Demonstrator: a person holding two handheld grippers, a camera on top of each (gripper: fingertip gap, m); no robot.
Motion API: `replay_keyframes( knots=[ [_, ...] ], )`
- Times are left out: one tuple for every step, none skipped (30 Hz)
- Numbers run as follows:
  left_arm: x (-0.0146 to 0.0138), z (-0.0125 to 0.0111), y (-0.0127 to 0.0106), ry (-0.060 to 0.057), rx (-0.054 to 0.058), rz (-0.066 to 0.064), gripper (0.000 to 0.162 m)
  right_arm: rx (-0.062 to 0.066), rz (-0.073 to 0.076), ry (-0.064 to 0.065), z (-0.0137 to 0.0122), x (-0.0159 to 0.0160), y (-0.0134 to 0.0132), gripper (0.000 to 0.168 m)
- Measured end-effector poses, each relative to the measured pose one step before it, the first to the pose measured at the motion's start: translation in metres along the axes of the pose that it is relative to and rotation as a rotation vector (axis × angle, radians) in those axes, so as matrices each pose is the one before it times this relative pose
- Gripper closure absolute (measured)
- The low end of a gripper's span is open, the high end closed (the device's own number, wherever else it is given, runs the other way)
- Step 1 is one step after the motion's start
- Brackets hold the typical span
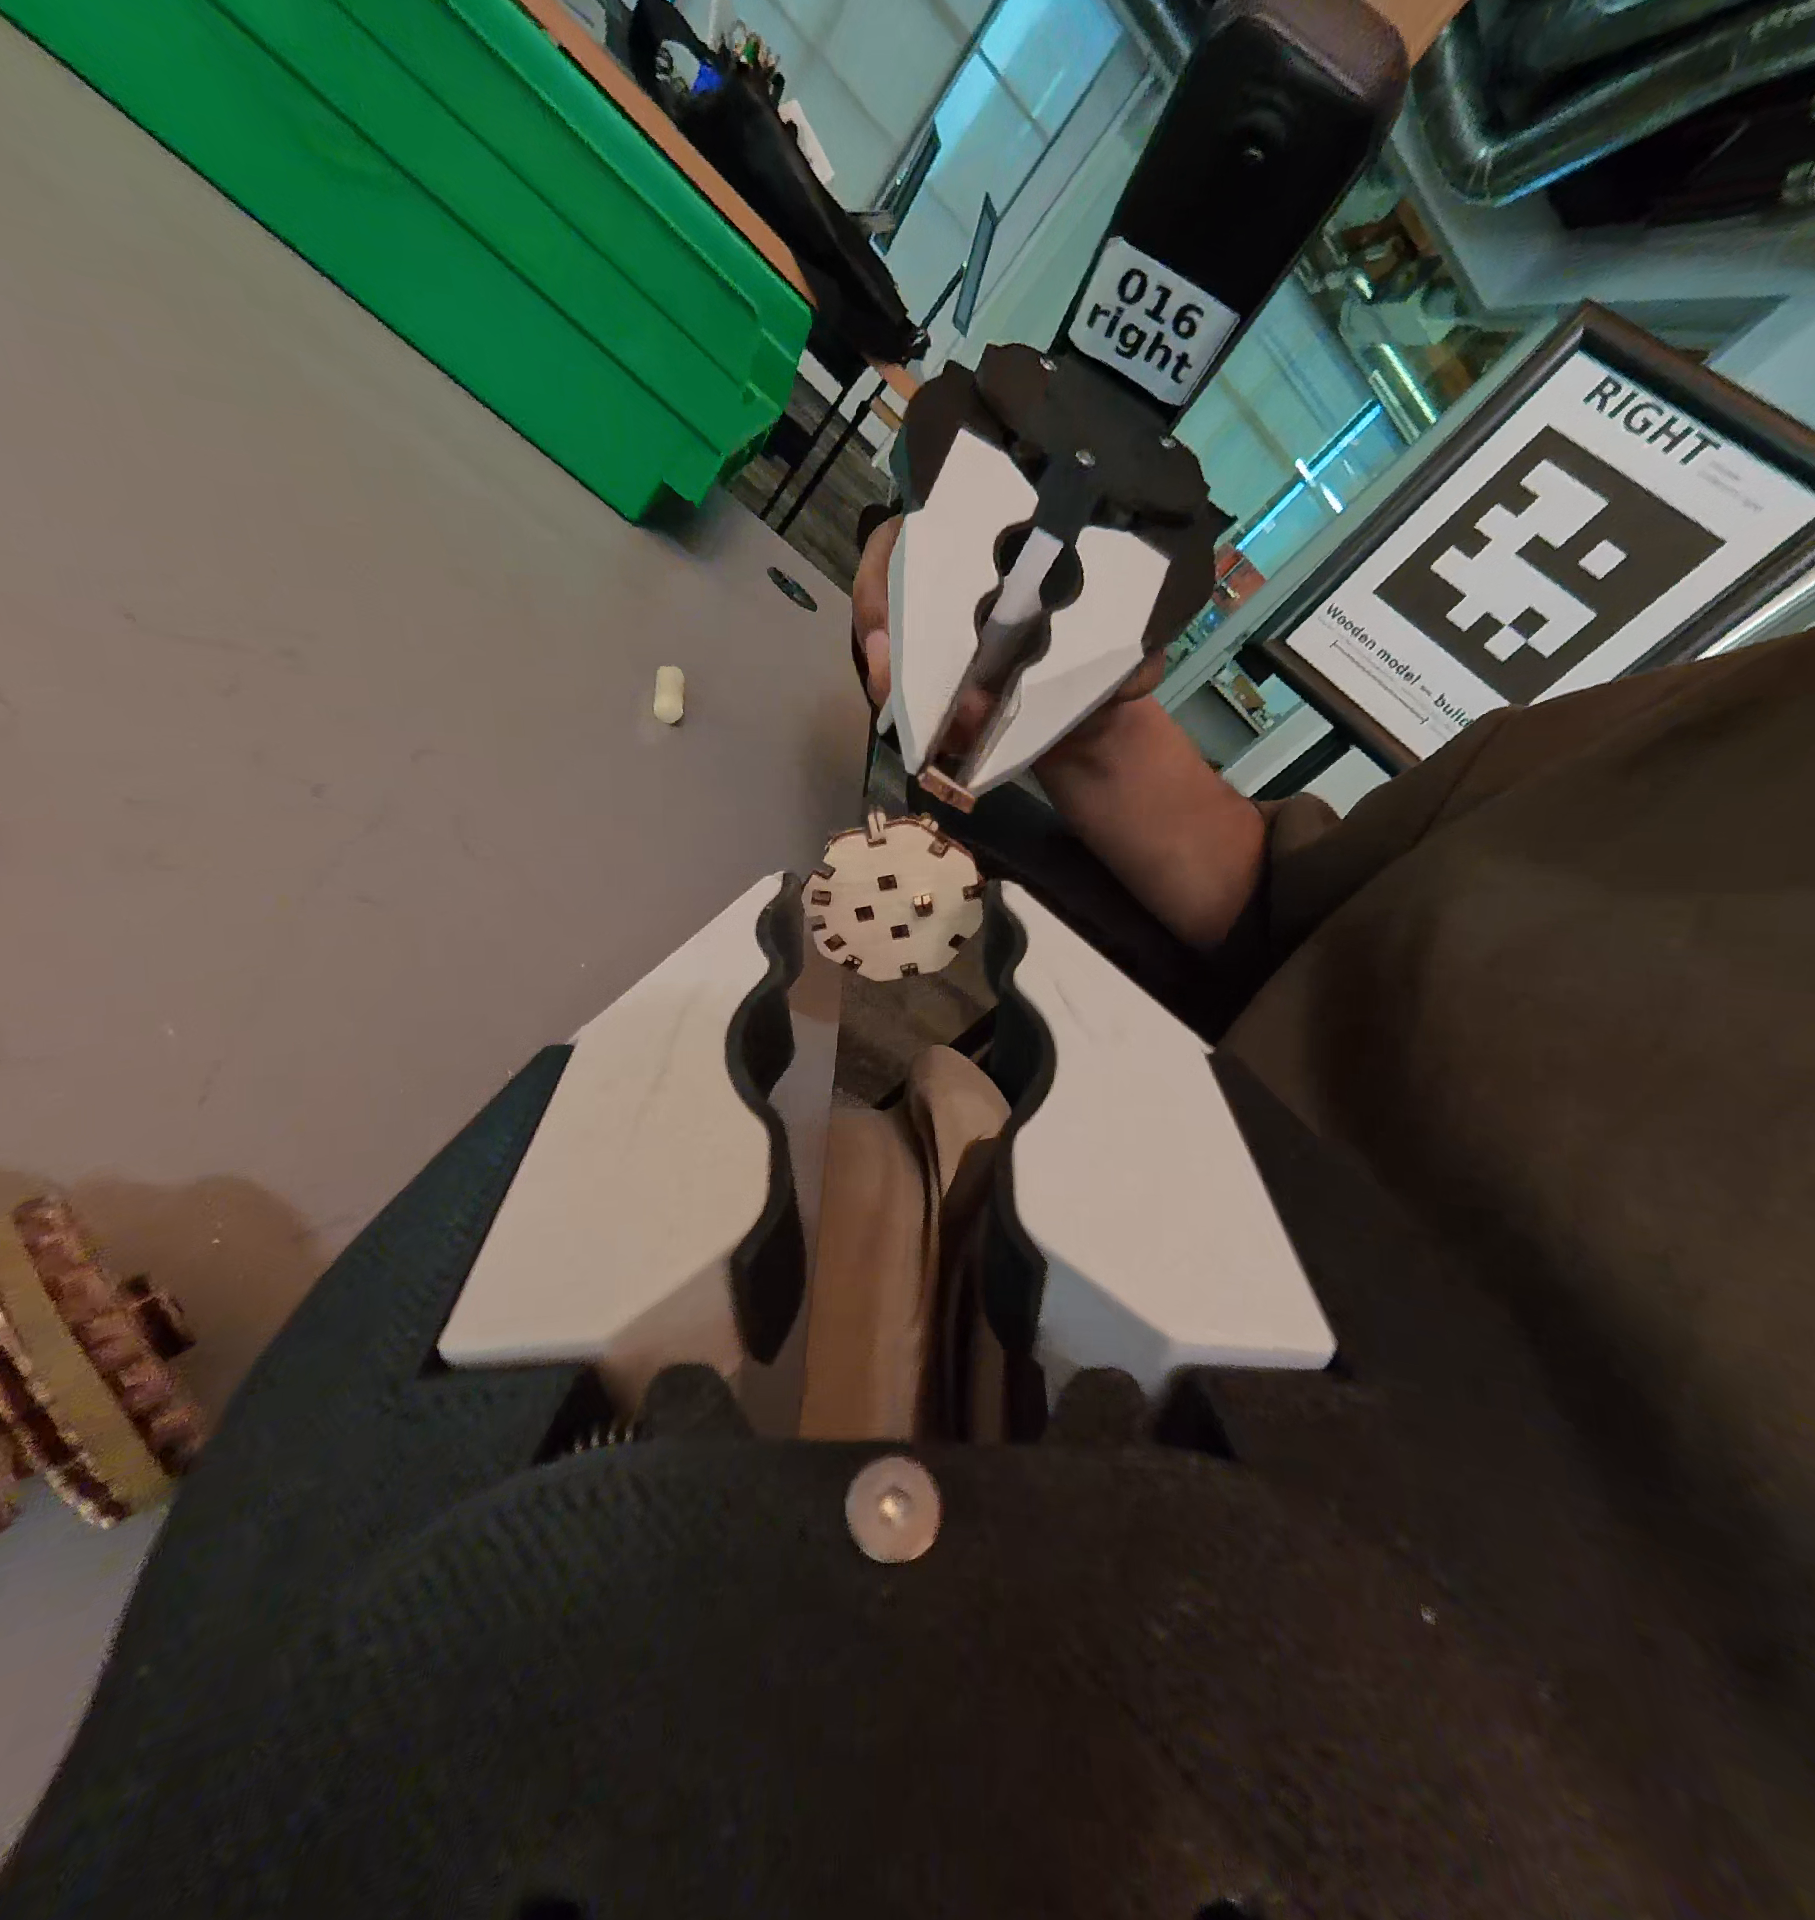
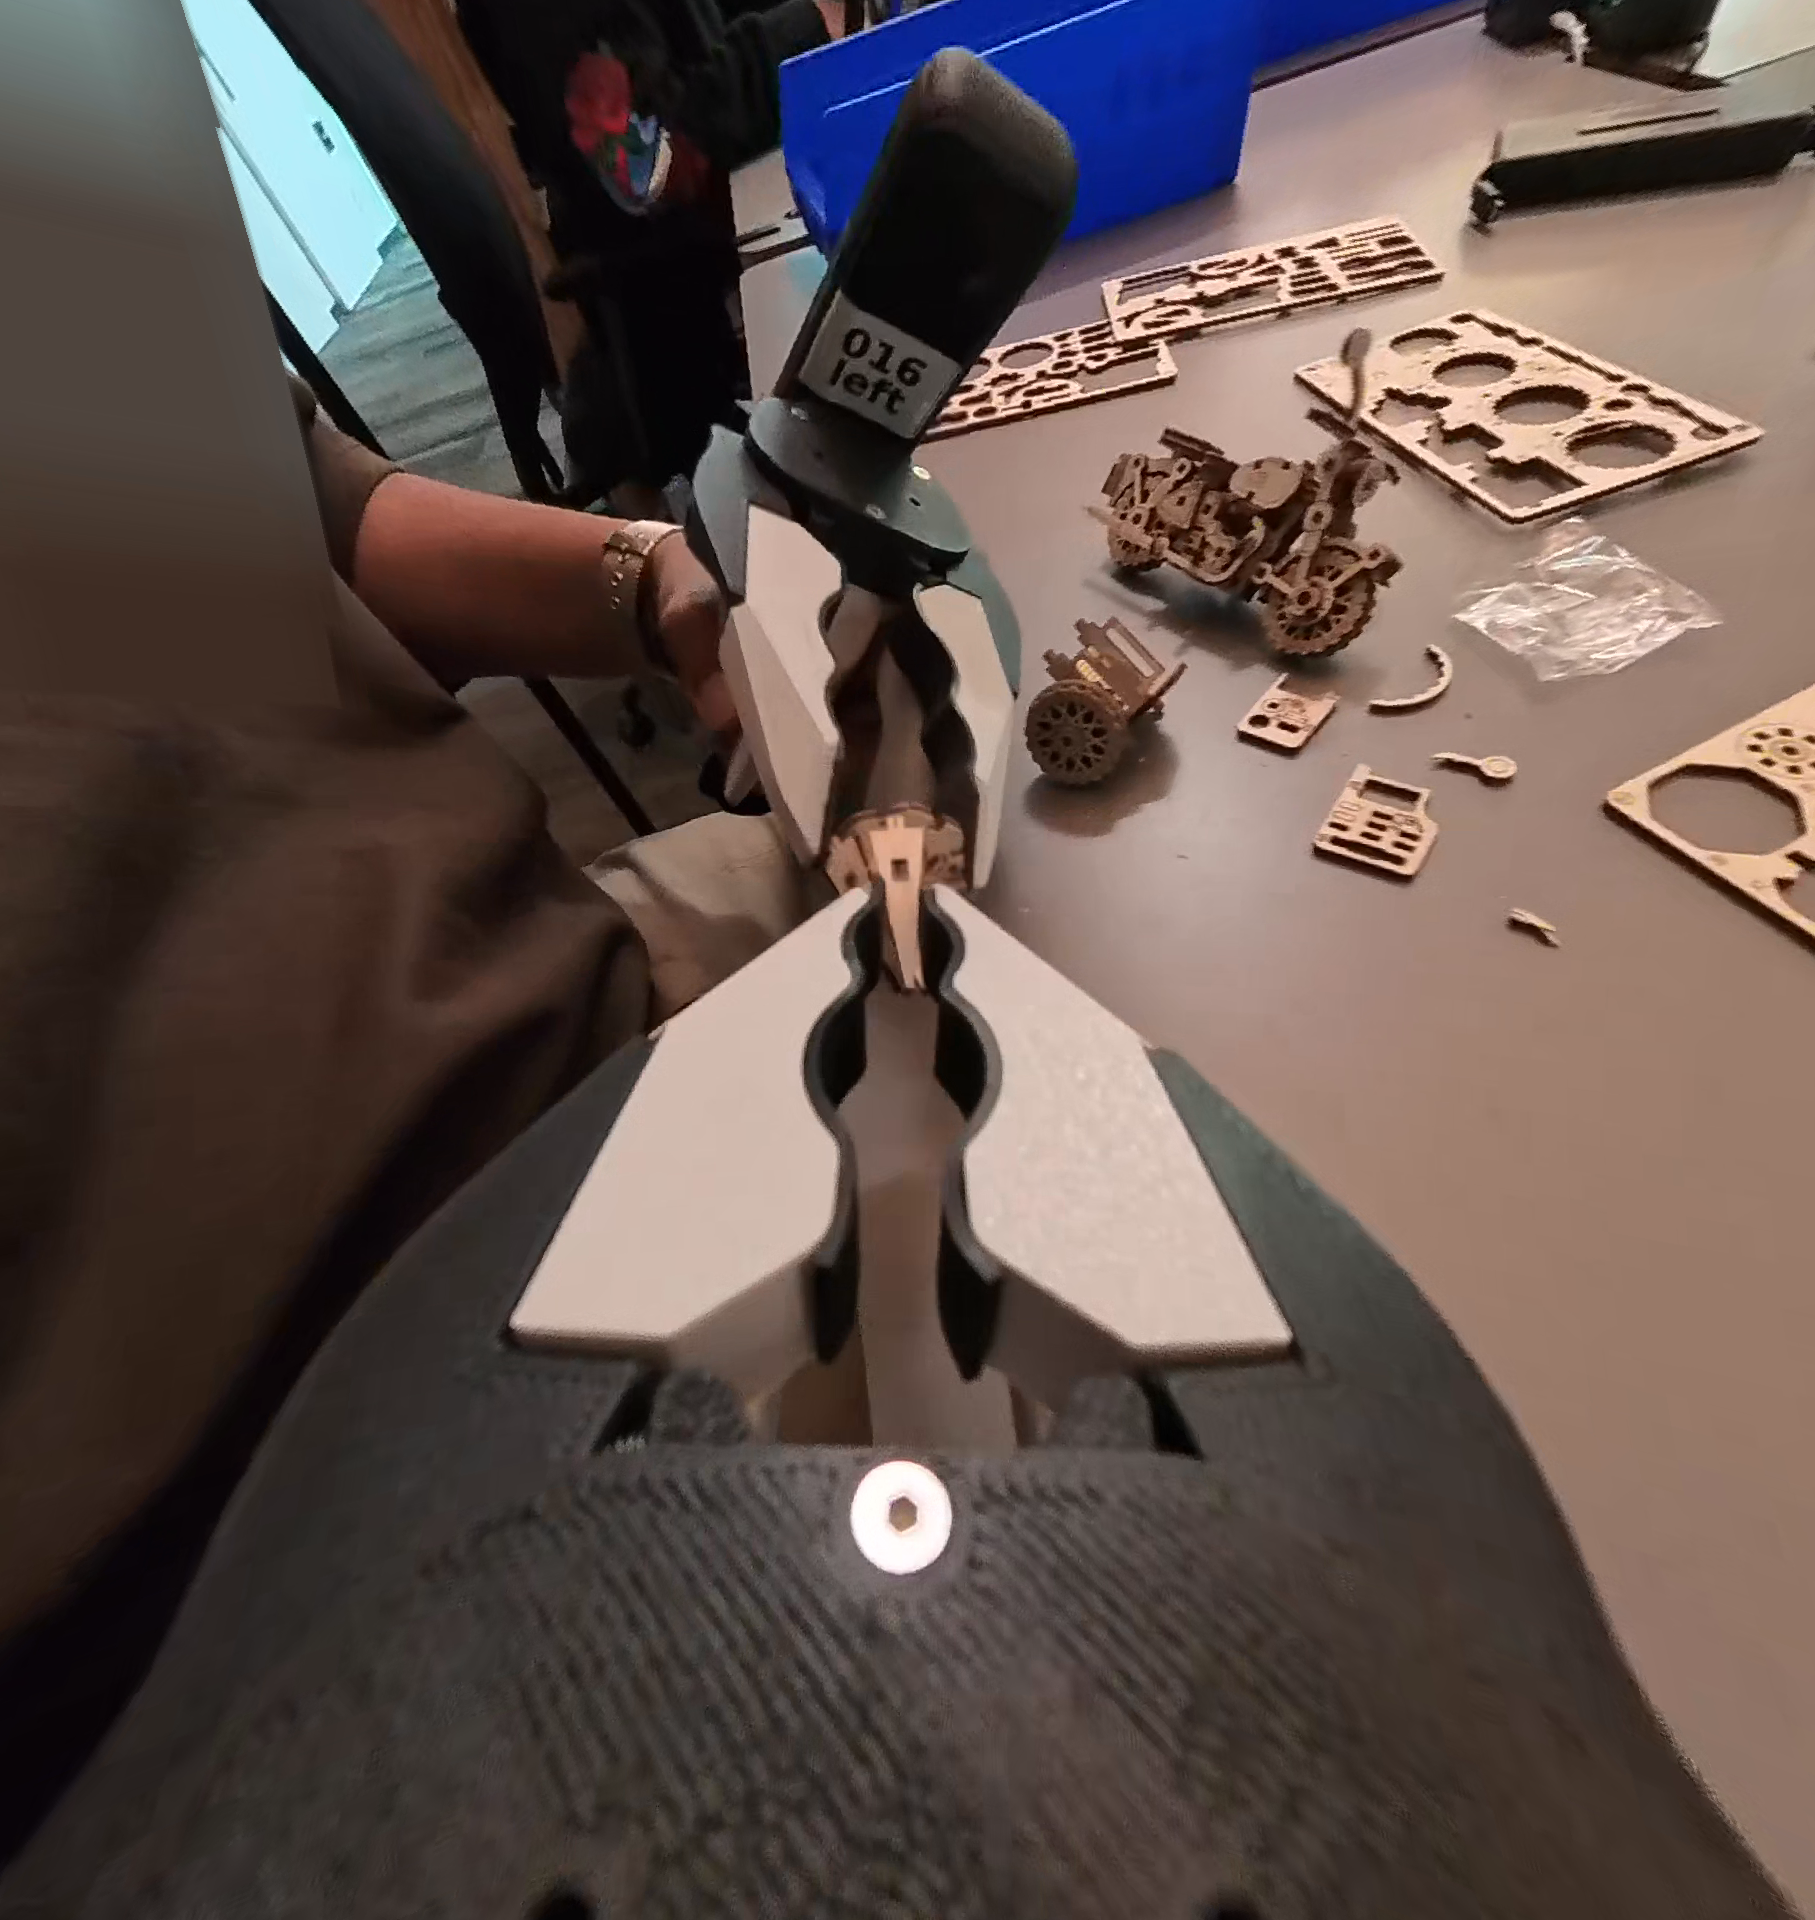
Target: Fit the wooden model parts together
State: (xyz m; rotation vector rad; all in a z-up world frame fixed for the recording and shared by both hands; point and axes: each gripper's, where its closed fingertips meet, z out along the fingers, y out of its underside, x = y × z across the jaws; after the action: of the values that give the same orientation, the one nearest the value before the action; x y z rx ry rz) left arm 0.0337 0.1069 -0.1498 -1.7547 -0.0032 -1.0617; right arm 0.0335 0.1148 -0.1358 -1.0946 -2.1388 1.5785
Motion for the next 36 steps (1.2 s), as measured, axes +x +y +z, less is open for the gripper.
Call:
replay_keyframes(
  knots=[
    [0.00017,0.00051,0.00095,-0.0017,-0.0058,0.0045,0.130,-0.0049,-0.0103,-0.0055,0.00123,-0.00200,0.00049,0.164],
    [-0.00025,0.00023,0.00035,-0.0024,-0.0024,0.0018,0.130,-0.0072,-0.0106,0.0016,0.00103,-0.00085,0.00067,0.164],
    [0.00011,0.00001,0.00006,0.0002,-0.0006,0.0006,0.130,-0.0068,-0.0095,0.0040,0.00084,-0.00029,0.00083,0.164],
    [0.00025,-0.00004,-0.00003,0.0016,0.0005,0.0002,0.130,-0.0055,-0.0068,0.0028,0.00074,-0.00039,0.00054,0.164],
    [-0.00001,-0.00007,-0.00004,0.0003,0.0000,-0.0002,0.130,-0.0044,-0.0050,0.0024,0.00050,-0.00020,0.00055,0.164],
    [0.00006,0.00016,0.00031,0.0000,-0.0015,0.0011,0.130,-0.0034,-0.0035,0.0035,0.00031,0.00018,0.00034,0.164],
    [0.00052,0.00023,0.00058,0.0014,-0.0039,0.0036,0.130,-0.0022,-0.0021,-0.0003,0.00006,-0.00025,0.00027,0.164],
    [0.00065,0.00032,0.00073,0.0012,-0.0042,0.0056,0.130,-0.0005,-0.0005,-0.0017,-0.00014,-0.00029,0.00002,0.164],
    [0.00078,0.00038,0.00087,0.0016,-0.0052,0.0070,0.130,-0.0012,0.0007,0.0018,-0.00014,0.00038,0.00039,0.164],
    [-0.00012,0.00058,0.00084,-0.0043,-0.0047,0.0050,0.130,-0.0022,0.0010,-0.0036,-0.00003,-0.00033,0.00043,0.164],
    [-0.00036,0.00037,0.00055,-0.0050,-0.0038,0.0035,0.130,-0.0017,0.0014,-0.0068,0.00023,-0.00091,0.00050,0.164],
    [-0.00009,0.00024,0.00036,-0.0028,-0.0019,0.0029,0.130,-0.0012,0.0019,-0.0063,0.00035,-0.00089,0.00028,0.164],
    [-0.00016,0.00011,0.00024,-0.0013,-0.0014,0.0008,0.130,-0.0016,0.0016,-0.0024,0.00053,-0.00038,0.00025,0.164],
    [-0.00011,0.00008,0.00012,-0.0010,-0.0009,-0.0002,0.130,-0.0011,-0.0001,-0.0011,0.00037,-0.00041,0.00011,0.164],
    [-0.00004,0.00014,0.00017,-0.0006,-0.0010,0.0006,0.130,-0.0009,0.0000,0.0005,0.00010,-0.00001,-0.00004,0.164],
    [0.00009,-0.00002,0.00001,0.0001,0.0000,0.0013,0.130,-0.0001,-0.0002,0.0000,-0.00005,0.00000,-0.00008,0.164],
    [-0.00008,0.00011,0.00013,-0.0010,-0.0003,0.0010,0.130,-0.0009,-0.0003,0.0000,-0.00005,-0.00012,0.00014,0.164],
    [-0.00006,0.00014,0.00023,-0.0016,-0.0017,0.0007,0.131,-0.0017,-0.0011,0.0005,0.00007,0.00003,0.00028,0.164],
    [-0.00030,0.00021,0.00029,-0.0023,-0.0019,0.0010,0.131,-0.0014,-0.0023,0.0013,0.00009,0.00009,0.00027,0.164],
    [-0.00016,0.00016,0.00019,-0.0019,-0.0014,0.0013,0.131,-0.0016,-0.0027,0.0013,-0.00002,0.00003,0.00025,0.164],
    [-0.00017,0.00006,0.00011,-0.0021,-0.0008,0.0011,0.131,-0.0027,-0.0026,0.0011,0.00009,0.00006,0.00029,0.164],
    [-0.00002,0.00010,0.00013,-0.0007,-0.0004,0.0007,0.131,-0.0022,-0.0026,0.0001,-0.00007,-0.00001,0.00031,0.164],
    [0.00034,-0.00004,0.00005,0.0016,-0.0003,0.0008,0.131,-0.0005,-0.0018,-0.0019,-0.00017,-0.00034,0.00028,0.164],
    [0.00032,0.00002,0.00002,0.0021,-0.0004,0.0014,0.131,-0.0004,-0.0014,-0.0034,-0.00017,-0.00043,0.00025,0.164],
    [0.00029,-0.00002,0.00017,0.0013,-0.0008,0.0018,0.131,-0.0023,-0.0026,-0.0037,-0.00019,-0.00045,0.00058,0.164],
    [0.00049,0.00012,0.00023,0.0018,-0.0016,0.0020,0.130,-0.0037,-0.0039,-0.0032,-0.00025,-0.00050,0.00069,0.164],
    [0.00018,0.00011,0.00022,0.0013,-0.0014,0.0012,0.130,-0.0031,-0.0043,-0.0011,-0.00011,-0.00034,0.00047,0.164],
    [0.00023,0.00004,0.00015,0.0008,-0.0011,0.0010,0.130,-0.0043,-0.0034,0.0035,-0.00011,0.00023,0.00048,0.164],
    [0.00059,0.00002,0.00017,0.0027,-0.0012,0.0022,0.130,-0.0075,-0.0026,0.0049,0.00026,0.00041,0.00086,0.164],
    [-0.00034,0.00005,0.00014,-0.0031,-0.0001,0.0012,0.131,-0.0078,-0.0032,0.0017,0.00031,-0.00019,0.00089,0.164],
    [-0.00025,0.00008,0.00011,-0.0022,-0.0009,-0.0006,0.131,-0.0047,-0.0035,0.0038,0.00017,0.00016,0.00050,0.164],
    [-0.00023,0.00007,-0.00004,-0.0015,0.0000,-0.0004,0.131,-0.0034,-0.0026,0.0028,-0.00001,0.00009,0.00044,0.164],
    [-0.00009,0.00003,0.00011,-0.0011,-0.0005,0.0001,0.131,-0.0038,-0.0013,0.0013,0.00007,-0.00007,0.00041,0.164],
    [-0.00037,0.00013,0.00005,-0.0019,-0.0005,-0.0006,0.131,-0.0024,-0.0014,0.0024,0.00004,0.00023,0.00026,0.164],
    [-0.00045,0.00001,0.00002,-0.0029,-0.0002,-0.0017,0.131,-0.0027,-0.0017,0.0036,0.00023,0.00044,0.00041,0.164],
    [-0.00083,0.00003,-0.00006,-0.0044,-0.0003,-0.0033,0.131,-0.0048,-0.0020,0.0046,0.00026,0.00062,0.00072,0.164]
  ],
)
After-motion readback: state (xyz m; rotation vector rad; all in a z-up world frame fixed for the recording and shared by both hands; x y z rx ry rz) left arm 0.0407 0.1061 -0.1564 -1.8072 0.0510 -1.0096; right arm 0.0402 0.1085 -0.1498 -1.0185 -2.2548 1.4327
